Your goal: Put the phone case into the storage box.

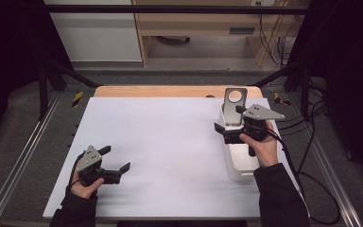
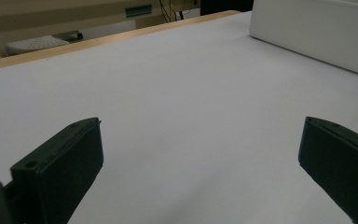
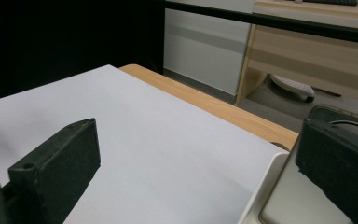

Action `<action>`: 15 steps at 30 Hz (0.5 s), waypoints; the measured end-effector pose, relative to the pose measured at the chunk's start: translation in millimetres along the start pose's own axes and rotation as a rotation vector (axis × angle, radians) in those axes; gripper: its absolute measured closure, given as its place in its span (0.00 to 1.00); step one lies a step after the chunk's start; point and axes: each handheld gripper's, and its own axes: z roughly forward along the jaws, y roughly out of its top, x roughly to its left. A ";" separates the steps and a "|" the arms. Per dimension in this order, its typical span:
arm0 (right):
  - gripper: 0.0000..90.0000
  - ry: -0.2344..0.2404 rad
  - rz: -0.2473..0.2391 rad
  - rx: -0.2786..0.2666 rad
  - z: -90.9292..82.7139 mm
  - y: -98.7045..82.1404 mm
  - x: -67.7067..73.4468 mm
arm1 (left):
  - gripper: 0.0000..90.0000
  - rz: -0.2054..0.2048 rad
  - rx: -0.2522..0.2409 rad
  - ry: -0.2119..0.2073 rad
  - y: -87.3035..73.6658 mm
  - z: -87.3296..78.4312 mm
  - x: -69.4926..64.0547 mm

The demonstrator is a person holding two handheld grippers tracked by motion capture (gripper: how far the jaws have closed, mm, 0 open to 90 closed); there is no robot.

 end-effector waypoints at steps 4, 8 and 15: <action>0.01 0.022 -0.014 -0.004 -8.8 -5.3 6.0 | 0.00 0.003 -0.003 -0.002 0.3 -0.3 -0.3; 0.01 0.040 -0.016 -0.012 -18.4 -13.9 9.1 | 0.00 0.008 -0.007 -0.009 0.8 -0.5 -0.8; 0.01 0.068 -0.007 -0.023 -38.1 -35.8 11.1 | 0.00 0.012 -0.009 -0.015 1.1 -0.4 -1.9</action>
